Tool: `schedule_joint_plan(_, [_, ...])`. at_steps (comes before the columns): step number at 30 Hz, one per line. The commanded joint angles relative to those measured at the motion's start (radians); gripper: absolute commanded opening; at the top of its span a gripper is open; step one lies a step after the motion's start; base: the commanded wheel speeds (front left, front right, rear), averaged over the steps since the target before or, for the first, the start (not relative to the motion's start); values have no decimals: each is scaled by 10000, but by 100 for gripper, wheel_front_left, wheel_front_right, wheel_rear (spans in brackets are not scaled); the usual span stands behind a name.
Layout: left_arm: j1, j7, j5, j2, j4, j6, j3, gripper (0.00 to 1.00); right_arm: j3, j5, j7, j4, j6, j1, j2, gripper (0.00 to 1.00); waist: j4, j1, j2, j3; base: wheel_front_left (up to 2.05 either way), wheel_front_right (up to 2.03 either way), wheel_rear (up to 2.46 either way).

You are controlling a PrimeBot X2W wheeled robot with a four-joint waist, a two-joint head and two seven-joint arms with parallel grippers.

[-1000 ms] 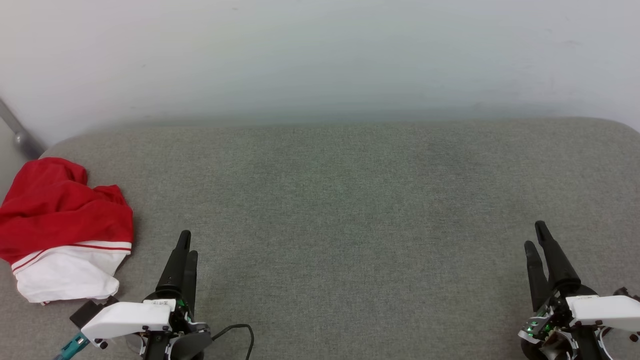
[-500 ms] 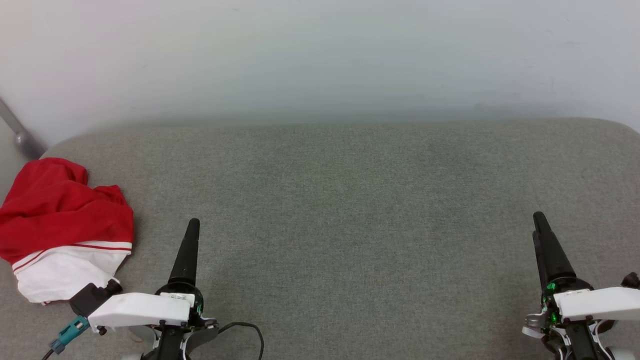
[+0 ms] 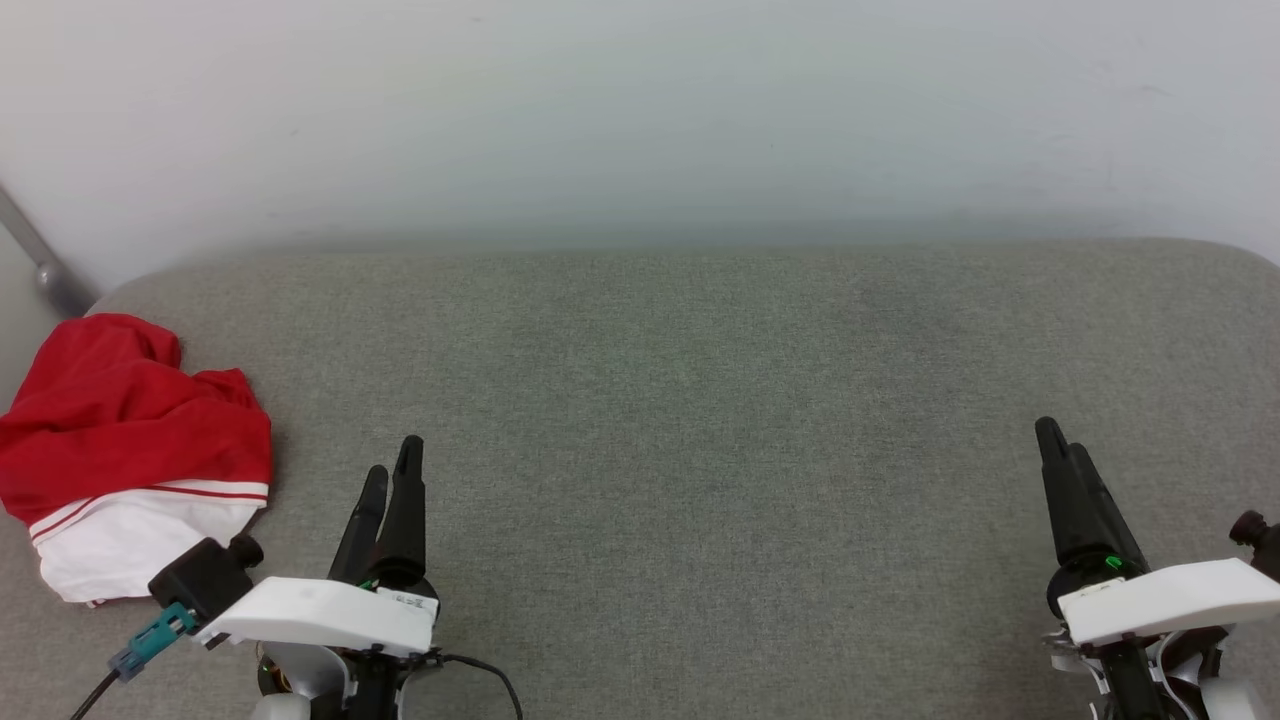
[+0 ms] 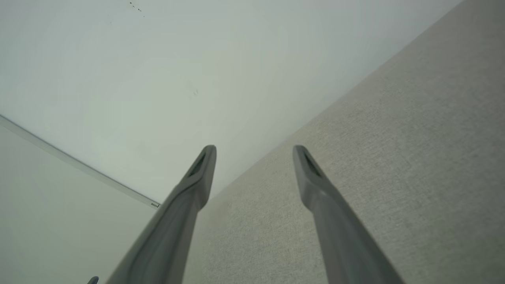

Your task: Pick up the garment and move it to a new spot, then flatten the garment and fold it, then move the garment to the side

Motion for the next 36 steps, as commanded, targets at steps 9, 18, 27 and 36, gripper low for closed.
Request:
schedule_joint_plan(9, [-238, -352, 2589, 248, -158, 351, -436, 100, 109, -2198, 278, -491, 0, -13, -15, 100, 14, 0, -1, 3, 0, 0, 0])
schedule_joint_plan(18, [-299, -617, 4077, 520, 50, 735, -829, 100, 46, -3860, 569, -862, 0, 54, 87, 100, 16, 0, -1, 4, 0, 0, 0])
schedule_joint_plan(27, [-323, -863, 5106, 725, 114, 1069, -1130, 100, 21, -4991, 687, -1177, 0, 224, 186, 100, 24, 0, -1, 2, 0, 0, 0])
schedule_joint_plan(36, [-354, -1068, 5841, 866, 154, 1237, -1391, 100, -93, -5756, 752, -1333, 0, 315, 277, 100, 54, 0, -1, -9, 0, 0, 0])
